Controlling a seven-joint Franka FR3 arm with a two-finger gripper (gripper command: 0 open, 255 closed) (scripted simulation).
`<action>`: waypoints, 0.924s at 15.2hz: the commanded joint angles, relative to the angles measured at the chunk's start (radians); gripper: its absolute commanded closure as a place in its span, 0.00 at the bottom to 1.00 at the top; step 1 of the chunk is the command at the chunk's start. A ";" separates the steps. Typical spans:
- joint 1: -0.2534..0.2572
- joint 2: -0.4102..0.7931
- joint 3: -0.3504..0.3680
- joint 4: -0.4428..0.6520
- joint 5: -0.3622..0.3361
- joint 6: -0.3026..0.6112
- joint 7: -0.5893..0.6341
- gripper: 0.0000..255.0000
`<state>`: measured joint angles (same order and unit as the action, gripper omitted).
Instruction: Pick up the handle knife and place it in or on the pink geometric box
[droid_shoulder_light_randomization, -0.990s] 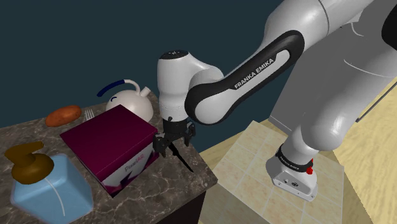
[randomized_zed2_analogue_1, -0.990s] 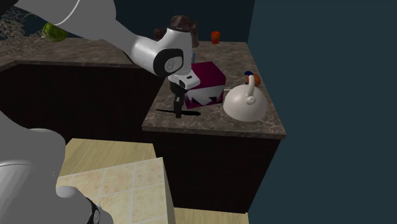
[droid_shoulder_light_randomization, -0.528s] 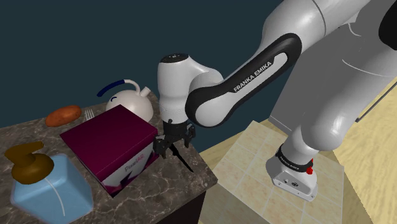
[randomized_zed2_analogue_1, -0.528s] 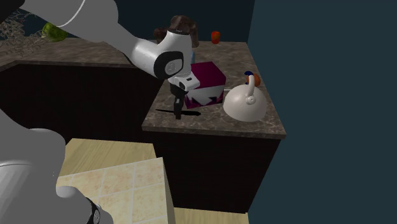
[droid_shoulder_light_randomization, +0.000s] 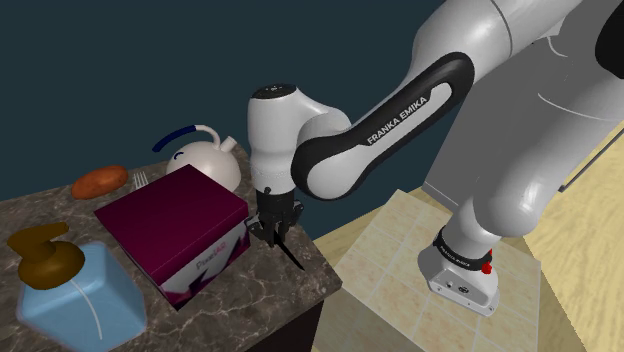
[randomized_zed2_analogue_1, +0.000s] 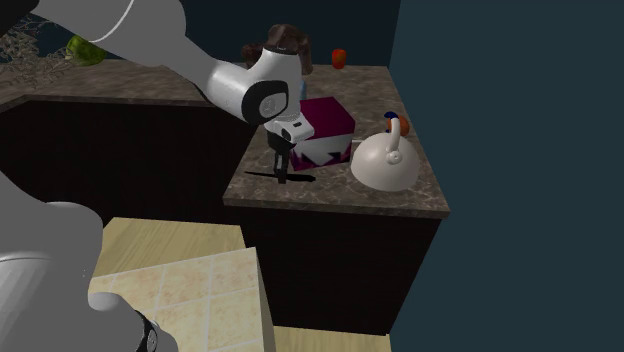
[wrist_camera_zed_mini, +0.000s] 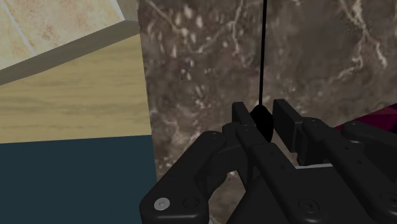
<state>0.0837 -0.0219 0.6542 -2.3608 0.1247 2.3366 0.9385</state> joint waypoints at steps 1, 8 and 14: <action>0.000 0.000 0.000 0.000 0.000 0.000 0.000 1.00; 0.000 -0.053 -0.006 0.027 0.034 -0.072 -0.022 1.00; 0.001 -0.108 -0.017 0.066 0.062 -0.159 -0.040 1.00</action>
<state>0.0843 -0.1177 0.6400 -2.2975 0.1802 2.1914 0.9024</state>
